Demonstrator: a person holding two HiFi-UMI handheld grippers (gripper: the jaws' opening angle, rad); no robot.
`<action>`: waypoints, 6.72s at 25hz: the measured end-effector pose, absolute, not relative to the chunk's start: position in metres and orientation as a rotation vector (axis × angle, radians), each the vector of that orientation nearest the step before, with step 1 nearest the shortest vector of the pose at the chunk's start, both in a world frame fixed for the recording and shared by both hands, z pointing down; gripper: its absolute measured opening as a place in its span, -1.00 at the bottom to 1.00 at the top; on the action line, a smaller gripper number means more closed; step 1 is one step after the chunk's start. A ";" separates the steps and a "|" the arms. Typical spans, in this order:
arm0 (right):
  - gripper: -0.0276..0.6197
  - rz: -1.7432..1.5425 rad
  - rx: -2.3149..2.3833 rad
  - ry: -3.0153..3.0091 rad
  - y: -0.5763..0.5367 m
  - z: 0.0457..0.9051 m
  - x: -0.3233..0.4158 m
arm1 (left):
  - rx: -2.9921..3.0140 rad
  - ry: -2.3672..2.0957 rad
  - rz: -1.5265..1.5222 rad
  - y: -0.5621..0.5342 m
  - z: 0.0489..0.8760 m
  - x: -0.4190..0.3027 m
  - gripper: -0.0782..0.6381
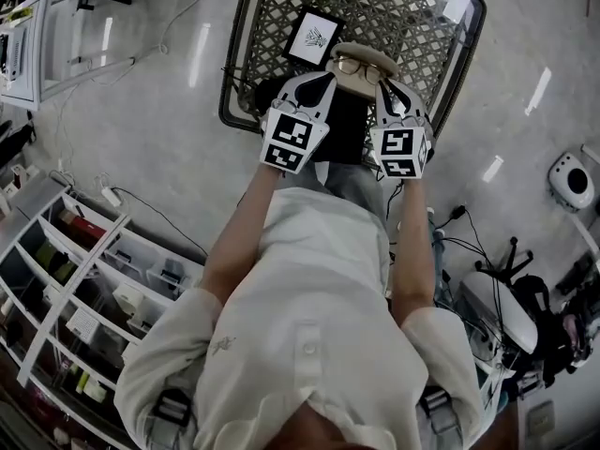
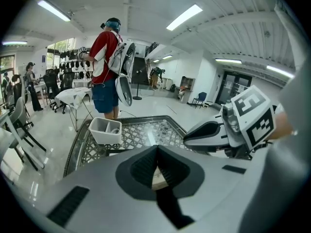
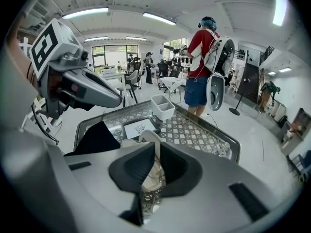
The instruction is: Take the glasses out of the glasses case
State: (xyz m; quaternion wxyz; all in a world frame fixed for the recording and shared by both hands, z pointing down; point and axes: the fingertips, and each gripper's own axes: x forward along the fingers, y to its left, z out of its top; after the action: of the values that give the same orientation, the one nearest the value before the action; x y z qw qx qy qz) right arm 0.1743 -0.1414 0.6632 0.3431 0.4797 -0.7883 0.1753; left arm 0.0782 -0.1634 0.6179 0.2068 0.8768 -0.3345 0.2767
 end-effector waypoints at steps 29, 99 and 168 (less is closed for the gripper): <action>-0.63 0.357 0.904 -1.920 -0.170 0.763 0.148 | 2.379 -0.853 0.785 -0.171 0.656 0.079 -0.74; -0.86 0.437 1.066 -1.972 -0.162 0.704 0.138 | 2.520 -0.776 0.733 -0.179 0.605 0.069 -0.74; -0.86 -0.003 1.829 -2.175 -0.142 0.340 0.154 | 2.960 -0.634 0.319 -0.184 0.359 0.073 -0.74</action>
State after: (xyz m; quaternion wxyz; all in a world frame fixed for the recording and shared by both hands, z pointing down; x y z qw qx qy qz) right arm 0.1542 -0.1424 0.3400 0.1494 0.6365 -0.7567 -0.0011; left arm 0.0727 -0.1836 0.3587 0.0488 0.9713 -0.2082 0.1046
